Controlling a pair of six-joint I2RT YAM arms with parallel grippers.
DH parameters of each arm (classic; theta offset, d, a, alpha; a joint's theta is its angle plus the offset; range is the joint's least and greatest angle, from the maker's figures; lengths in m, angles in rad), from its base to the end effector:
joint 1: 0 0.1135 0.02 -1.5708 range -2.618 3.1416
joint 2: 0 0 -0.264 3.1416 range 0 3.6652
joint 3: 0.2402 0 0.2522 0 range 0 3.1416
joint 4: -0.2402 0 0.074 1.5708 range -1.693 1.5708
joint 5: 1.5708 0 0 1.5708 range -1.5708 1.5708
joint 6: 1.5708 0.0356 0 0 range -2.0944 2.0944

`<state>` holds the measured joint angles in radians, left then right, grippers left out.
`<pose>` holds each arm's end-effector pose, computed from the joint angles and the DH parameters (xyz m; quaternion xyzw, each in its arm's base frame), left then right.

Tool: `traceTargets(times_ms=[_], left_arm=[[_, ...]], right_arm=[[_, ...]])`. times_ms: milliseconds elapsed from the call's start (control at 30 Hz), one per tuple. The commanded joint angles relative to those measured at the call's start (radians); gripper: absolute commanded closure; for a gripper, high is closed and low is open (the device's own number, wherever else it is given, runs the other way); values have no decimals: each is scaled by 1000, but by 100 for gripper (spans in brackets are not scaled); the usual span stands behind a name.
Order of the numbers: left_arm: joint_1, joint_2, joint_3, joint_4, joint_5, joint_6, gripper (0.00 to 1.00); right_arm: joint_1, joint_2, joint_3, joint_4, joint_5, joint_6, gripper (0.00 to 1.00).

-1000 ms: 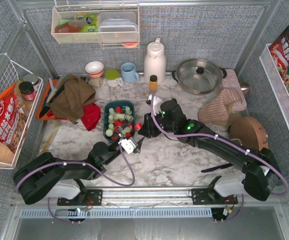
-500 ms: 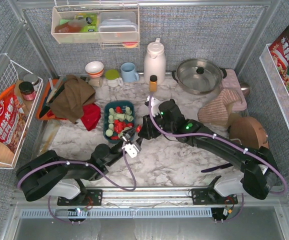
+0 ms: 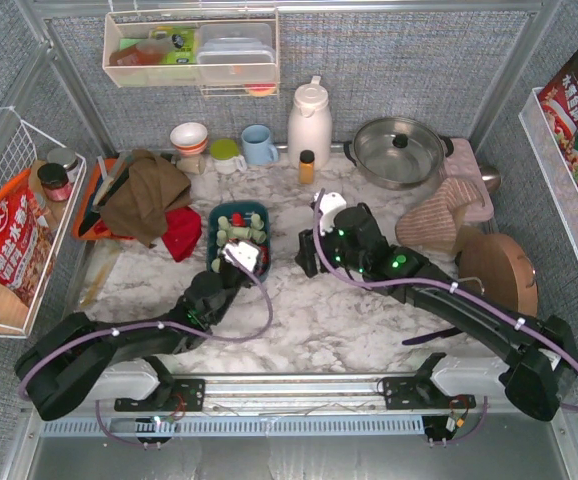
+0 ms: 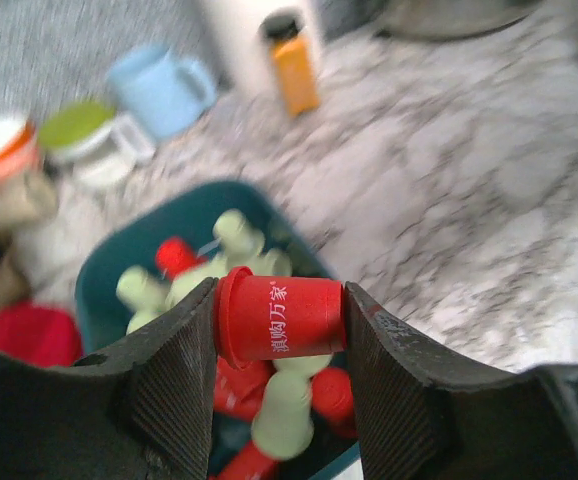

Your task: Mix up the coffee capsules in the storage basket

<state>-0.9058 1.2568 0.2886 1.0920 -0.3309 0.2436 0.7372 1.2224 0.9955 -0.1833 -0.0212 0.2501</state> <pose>0.1532 -0.1767 0.2101 0.2513 0.6152 -0.1372 0.7346 0.2087 0.1905 0.3213 -0.2073 0.8102 0.2676 0.4786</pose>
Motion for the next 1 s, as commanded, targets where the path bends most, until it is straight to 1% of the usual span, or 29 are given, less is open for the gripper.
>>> traceTargets(times_ms=[0,67,167,233,300,400,467,500,533,667,733,833,900,967], left_arm=[[96,-47,29,-347,-118,-344,56],[135,-62,32,-416,-118,-419,55],[155,-67,36,-470,-117,-467,53],[162,-58,40,-481,-116,-482,49],[166,-43,50,-490,-120,-493,41],[169,-30,68,-511,-146,-509,23],[169,-35,77,-517,-157,-511,11],[168,-43,80,-520,-162,-511,5],[168,-56,81,-519,-165,-510,1],[168,-138,74,-525,-192,-499,1],[168,-197,55,-517,-220,-485,1],[168,-302,0,-477,-285,-438,1],[168,-365,-37,-455,-320,-392,1],[168,-419,-74,-424,-362,-338,1]], right_arm=[[-16,-18,-58,-22,274,-107,29],[-34,-19,-92,-3,360,-124,27],[-62,-17,-140,31,472,-135,24],[-87,-18,-180,73,531,-129,21],[-116,-22,-222,113,576,-114,18],[-162,-39,-273,158,638,-63,12],[-190,-53,-322,218,688,-50,2],[-202,-60,-355,260,723,-54,1],[-212,-67,-391,313,751,-65,1],[-259,-81,-525,556,829,-142,1],[-279,-98,-533,557,836,-176,1],[-324,-96,-564,610,835,-202,1],[-359,-76,-599,668,803,-206,1],[-395,-28,-642,778,777,-181,1]])
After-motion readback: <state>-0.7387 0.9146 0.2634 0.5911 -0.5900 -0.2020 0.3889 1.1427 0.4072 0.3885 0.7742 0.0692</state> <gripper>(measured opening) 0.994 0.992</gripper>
